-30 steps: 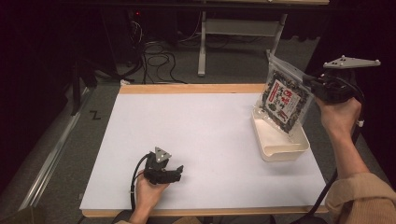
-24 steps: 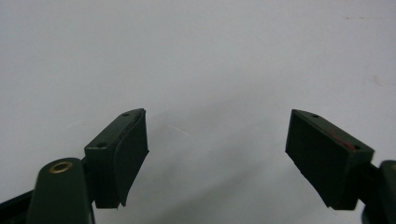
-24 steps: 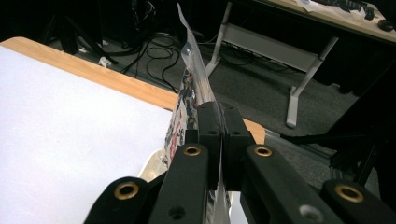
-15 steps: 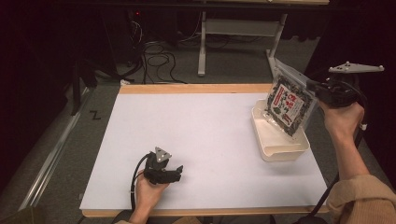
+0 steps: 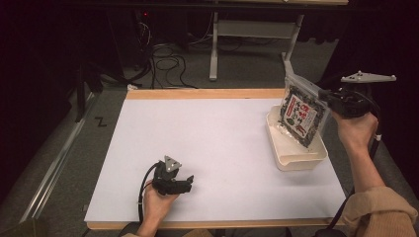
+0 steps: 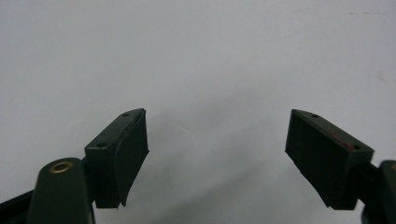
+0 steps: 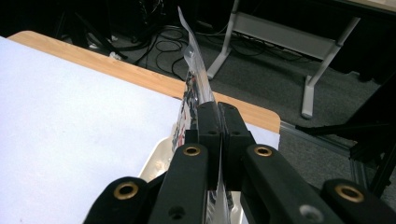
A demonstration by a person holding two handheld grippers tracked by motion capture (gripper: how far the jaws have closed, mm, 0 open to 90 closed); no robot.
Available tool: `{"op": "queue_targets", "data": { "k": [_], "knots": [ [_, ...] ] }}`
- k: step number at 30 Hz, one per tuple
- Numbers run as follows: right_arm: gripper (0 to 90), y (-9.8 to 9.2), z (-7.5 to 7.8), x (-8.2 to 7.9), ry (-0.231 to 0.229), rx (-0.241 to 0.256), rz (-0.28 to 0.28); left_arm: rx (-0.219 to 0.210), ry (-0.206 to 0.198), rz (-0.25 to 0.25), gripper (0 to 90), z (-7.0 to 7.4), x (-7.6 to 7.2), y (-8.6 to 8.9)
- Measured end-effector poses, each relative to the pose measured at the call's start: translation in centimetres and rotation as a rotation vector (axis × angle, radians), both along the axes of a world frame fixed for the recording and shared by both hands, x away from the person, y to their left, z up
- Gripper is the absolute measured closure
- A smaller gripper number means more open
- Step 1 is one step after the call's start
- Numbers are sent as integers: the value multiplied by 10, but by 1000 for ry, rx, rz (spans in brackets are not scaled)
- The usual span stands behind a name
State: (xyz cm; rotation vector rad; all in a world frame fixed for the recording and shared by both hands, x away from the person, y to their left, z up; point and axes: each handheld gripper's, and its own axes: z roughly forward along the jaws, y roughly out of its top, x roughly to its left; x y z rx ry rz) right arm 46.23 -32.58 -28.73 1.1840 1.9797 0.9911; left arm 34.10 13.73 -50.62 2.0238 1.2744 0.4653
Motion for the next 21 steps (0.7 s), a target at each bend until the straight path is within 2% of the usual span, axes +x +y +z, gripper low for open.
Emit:
{"op": "queue_targets", "data": {
  "k": [9,15,21],
  "knots": [
    [900,5,-4,2,15,7,6,-2,-3,2,217,1,0,1],
    [899,6,-15,5,39,-2,9,-3,-3,4,216,0,0,1],
    [896,-2,-23,4,53,12,-5,0,-3,2,217,0,0,0]
  ]
}}
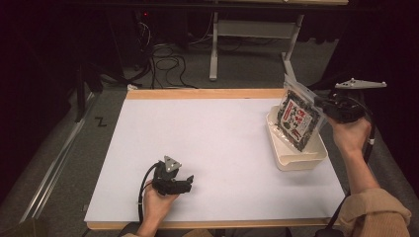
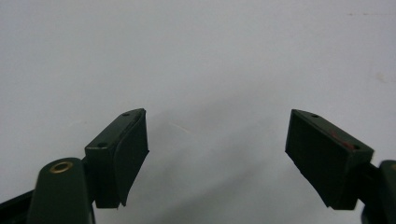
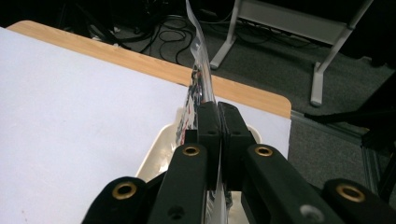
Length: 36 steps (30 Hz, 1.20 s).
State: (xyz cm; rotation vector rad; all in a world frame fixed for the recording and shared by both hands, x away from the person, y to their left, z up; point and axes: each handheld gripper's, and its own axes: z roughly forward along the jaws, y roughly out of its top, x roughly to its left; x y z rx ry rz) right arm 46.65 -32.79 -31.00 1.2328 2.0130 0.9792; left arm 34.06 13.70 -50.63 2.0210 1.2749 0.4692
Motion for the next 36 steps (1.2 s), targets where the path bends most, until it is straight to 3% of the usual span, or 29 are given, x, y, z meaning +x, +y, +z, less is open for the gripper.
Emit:
{"op": "queue_targets", "data": {
  "k": [7,10,14,16,20,24,30,36],
  "knots": [
    [879,-19,-9,-3,4,21,-42,8,0,0,217,0,-1,-1],
    [801,-23,-14,-1,26,19,-53,9,0,1,218,0,-1,-1],
    [726,-26,-16,1,34,57,-59,11,-3,8,219,0,-1,1],
    [637,-26,-17,2,36,44,-69,9,-3,11,219,0,-1,1],
    [544,-29,-24,2,28,43,-94,13,-2,11,219,-1,-1,1],
    [506,-34,-27,1,25,44,-105,12,1,9,219,-1,-1,1],
    [439,-33,-29,2,58,21,-129,27,1,0,218,-1,-1,-1],
    [401,-30,-27,1,46,0,-143,16,-4,2,216,0,-1,2]
  ]
}}
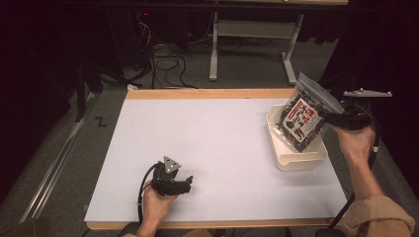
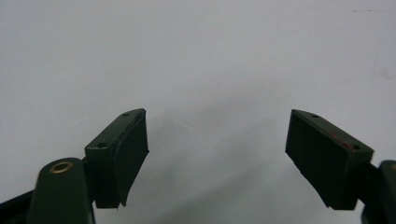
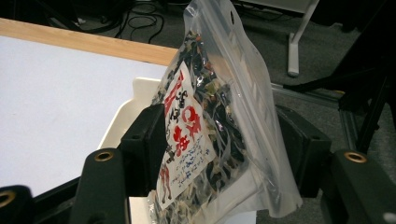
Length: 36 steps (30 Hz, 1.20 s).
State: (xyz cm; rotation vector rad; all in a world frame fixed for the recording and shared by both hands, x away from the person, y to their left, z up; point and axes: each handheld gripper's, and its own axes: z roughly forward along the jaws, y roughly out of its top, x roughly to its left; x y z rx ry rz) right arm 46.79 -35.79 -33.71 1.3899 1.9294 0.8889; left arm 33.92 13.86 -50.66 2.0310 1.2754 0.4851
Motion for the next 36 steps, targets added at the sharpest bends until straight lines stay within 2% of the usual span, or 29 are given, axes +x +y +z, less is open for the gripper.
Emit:
{"op": "queue_targets", "data": {
  "k": [7,13,22,27,36],
  "knots": [
    [386,-2,2,-4,0,-11,20,4,4,-8,216,-1,0,-3],
    [378,-8,6,-10,-20,11,14,2,3,-10,215,-1,0,-3],
    [372,-4,10,-22,-41,-19,41,2,5,-13,211,-1,0,-3],
    [372,-7,11,-25,-38,-14,35,3,3,-12,210,-1,-1,-4],
    [384,-11,10,-35,-75,-21,40,5,0,-11,208,0,-1,-4]
  ]
}}
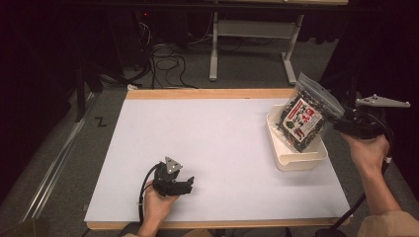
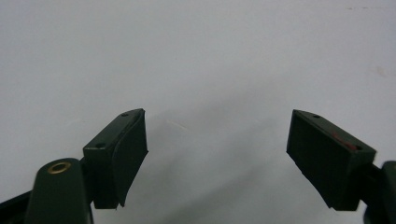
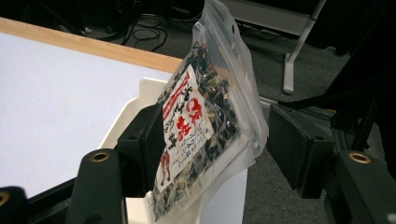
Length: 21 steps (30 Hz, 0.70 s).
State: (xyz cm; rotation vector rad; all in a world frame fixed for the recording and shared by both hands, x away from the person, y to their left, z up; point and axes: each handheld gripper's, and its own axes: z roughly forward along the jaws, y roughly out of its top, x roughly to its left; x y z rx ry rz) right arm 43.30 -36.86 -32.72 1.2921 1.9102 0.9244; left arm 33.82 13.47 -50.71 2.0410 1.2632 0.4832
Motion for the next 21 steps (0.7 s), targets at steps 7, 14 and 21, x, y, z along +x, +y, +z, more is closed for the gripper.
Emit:
{"op": "queue_targets", "data": {
  "k": [7,14,21],
  "knots": [
    [386,-2,-1,-9,-21,12,9,-5,0,3,208,0,0,0],
    [395,7,-1,-25,-50,44,78,-5,-3,-3,207,1,-1,0],
    [400,19,-4,-37,-62,78,142,-8,-5,-4,207,1,-2,0]
  ]
}}
